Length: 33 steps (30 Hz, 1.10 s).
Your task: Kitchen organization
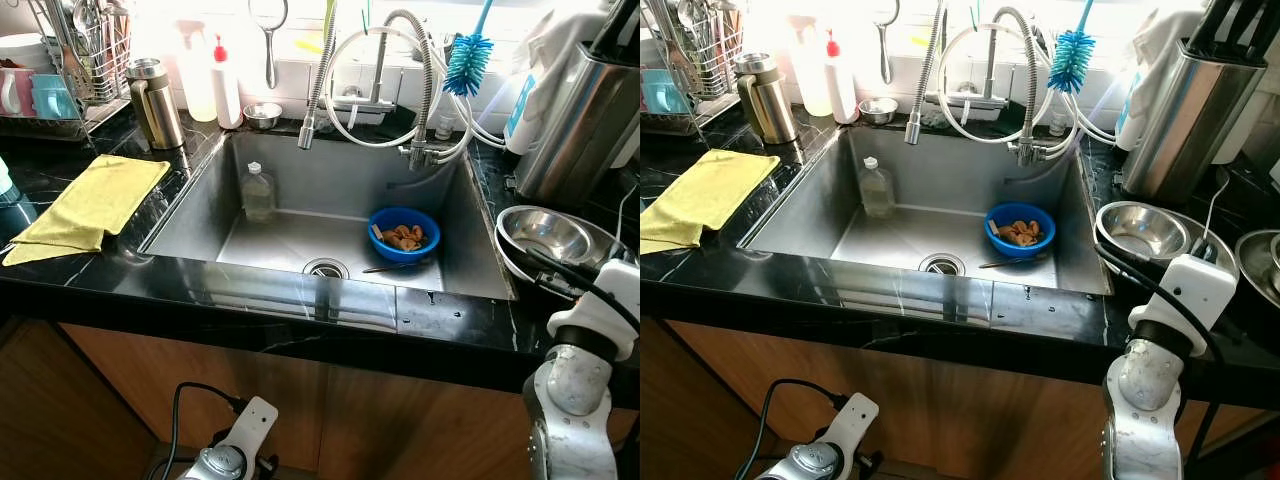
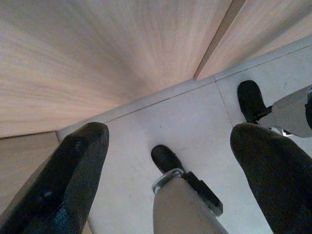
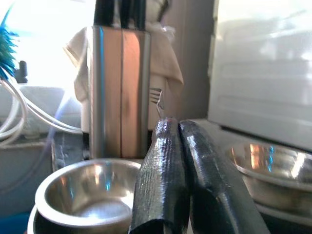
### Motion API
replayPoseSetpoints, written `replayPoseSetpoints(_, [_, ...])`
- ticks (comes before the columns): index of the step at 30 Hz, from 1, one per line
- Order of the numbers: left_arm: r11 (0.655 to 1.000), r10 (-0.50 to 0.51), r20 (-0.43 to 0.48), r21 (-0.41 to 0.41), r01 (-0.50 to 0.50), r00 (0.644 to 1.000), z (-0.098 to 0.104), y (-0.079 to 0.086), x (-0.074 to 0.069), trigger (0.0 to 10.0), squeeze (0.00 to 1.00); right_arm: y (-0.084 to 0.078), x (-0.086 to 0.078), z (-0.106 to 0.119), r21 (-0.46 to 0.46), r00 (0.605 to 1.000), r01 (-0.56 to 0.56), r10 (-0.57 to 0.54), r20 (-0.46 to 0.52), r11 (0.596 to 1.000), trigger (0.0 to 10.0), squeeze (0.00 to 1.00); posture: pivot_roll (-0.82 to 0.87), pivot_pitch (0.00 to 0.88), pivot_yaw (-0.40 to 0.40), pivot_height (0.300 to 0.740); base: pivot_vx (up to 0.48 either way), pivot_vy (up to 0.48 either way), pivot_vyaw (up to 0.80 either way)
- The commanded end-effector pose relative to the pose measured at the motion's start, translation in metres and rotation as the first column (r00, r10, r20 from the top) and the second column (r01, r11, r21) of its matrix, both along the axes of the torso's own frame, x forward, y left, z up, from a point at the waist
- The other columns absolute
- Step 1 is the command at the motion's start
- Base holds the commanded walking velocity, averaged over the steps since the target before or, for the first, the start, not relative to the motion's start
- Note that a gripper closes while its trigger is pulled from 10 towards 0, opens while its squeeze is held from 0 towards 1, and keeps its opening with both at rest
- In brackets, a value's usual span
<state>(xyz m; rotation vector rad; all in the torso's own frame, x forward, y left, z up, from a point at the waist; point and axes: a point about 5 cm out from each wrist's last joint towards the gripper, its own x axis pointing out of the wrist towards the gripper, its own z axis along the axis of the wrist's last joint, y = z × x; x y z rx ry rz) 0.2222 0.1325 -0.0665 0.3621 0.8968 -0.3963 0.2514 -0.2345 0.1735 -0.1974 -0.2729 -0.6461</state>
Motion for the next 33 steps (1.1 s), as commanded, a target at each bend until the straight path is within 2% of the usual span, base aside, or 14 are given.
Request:
replayPoseSetpoints(1, [1.000,-0.004,0.017,-0.003,0.004,1.000,0.003,-0.002,0.004,10.0,0.00,0.003,0.006,0.015,-0.022,0.998,-0.057,0.058,0.040,0.998,10.0,0.00,0.01,0.007,-0.037,0.736,0.000,0.000,0.00])
replayPoseSetpoints(4, [1.000,-0.004,0.019,-0.001,0.004,1.000,0.003,-0.002,0.005,10.0,0.00,0.011,0.019,0.019,-0.032,0.977,-0.211,0.211,0.007,0.977,10.0,0.00,0.01,0.006,-0.035,0.736,0.000,0.000,0.00])
replayPoseSetpoints(5, [1.000,-0.003,0.020,0.000,0.003,1.000,0.003,-0.002,0.005,10.0,0.00,0.018,0.024,0.020,-0.048,0.957,-0.289,0.288,-0.015,0.956,10.0,0.00,0.01,0.005,-0.034,0.736,0.000,0.000,0.00])
replayPoseSetpoints(6, [1.000,-0.003,0.020,0.000,0.003,1.000,0.003,-0.002,0.005,10.0,0.00,0.018,0.024,0.020,-0.048,0.957,-0.289,0.288,-0.015,0.956,10.0,0.00,0.01,0.005,-0.034,0.736,0.000,0.000,0.00])
replayPoseSetpoints(7, [1.000,-0.005,0.020,0.001,0.005,1.000,0.003,-0.002,0.005,10.0,0.00,0.026,0.030,0.020,-0.025,0.926,-0.377,0.377,-0.017,0.926,10.0,0.00,0.01,0.003,-0.034,0.736,0.000,0.000,0.00])
replayPoseSetpoints(12, [1.000,-0.003,0.020,0.005,0.003,1.000,0.003,-0.001,0.005,10.0,0.00,0.033,0.042,0.014,-0.009,0.871,-0.485,0.483,-0.090,0.874,10.0,0.00,0.01,0.000,-0.036,0.736,0.000,0.000,0.00])
replayPoseSetpoints(14, [1.000,-0.003,0.019,0.008,0.003,1.000,0.003,0.000,0.004,10.0,0.00,0.032,0.048,0.004,0.056,0.851,-0.505,0.508,-0.135,0.861,10.0,0.00,0.01,0.000,-0.036,0.736,0.000,0.000,0.00])
replayPoseSetpoints(17, [1.000,-0.006,0.016,0.010,0.006,1.000,0.002,0.000,0.003,10.0,0.00,0.030,0.053,-0.011,0.029,0.813,-0.532,0.520,-0.264,0.846,10.0,0.00,0.02,0.000,-0.036,0.736,0.000,0.000,0.00])
replayPoseSetpoints(19, [1.000,-0.008,0.014,0.012,0.008,1.000,0.001,0.000,0.002,10.0,0.00,0.031,0.055,-0.017,0.055,0.782,-0.563,0.553,-0.288,0.825,10.0,0.00,0.02,0.000,-0.038,0.736,0.000,0.000,0.00])
replayPoseSetpoints(21, [1.000,-0.008,0.013,0.014,0.008,1.000,0.001,0.000,0.002,10.0,0.00,0.031,0.055,-0.019,0.068,0.769,-0.576,0.568,-0.293,0.815,10.0,0.00,0.02,0.000,-0.039,0.736,0.000,0.000,0.00])
replayPoseSetpoints(22, [1.000,-0.008,0.011,0.016,0.008,1.000,0.001,0.000,0.001,10.0,0.00,0.030,0.057,-0.027,0.124,0.741,-0.589,0.595,-0.311,0.798,10.0,0.00,0.02,0.000,-0.040,0.736,0.000,0.000,0.00])
replayPoseSetpoints(25, [1.000,-0.009,0.008,0.018,0.009,1.000,0.000,0.000,0.000,10.0,0.00,0.027,0.059,-0.038,0.162,0.703,-0.607,0.621,-0.345,0.778,10.0,0.00,0.03,0.000,-0.042,0.736,0.000,0.000,0.00])
replayPoseSetpoints(28, [1.000,-0.007,0.006,0.018,0.007,1.000,-0.001,0.000,-0.001,10.0,0.00,0.025,0.059,-0.039,0.181,0.694,-0.620,0.641,-0.330,0.764,10.0,0.00,0.03,0.000,-0.044,0.736,0.000,0.000,0.00])
replayPoseSetpoints(33, [1.000,-0.009,0.004,0.020,0.008,1.000,-0.002,0.000,-0.002,10.0,0.00,0.024,0.060,-0.039,0.206,0.700,-0.611,0.643,-0.312,0.765,10.0,0.00,0.04,0.000,-0.044,0.736,0.000,0.000,0.00])
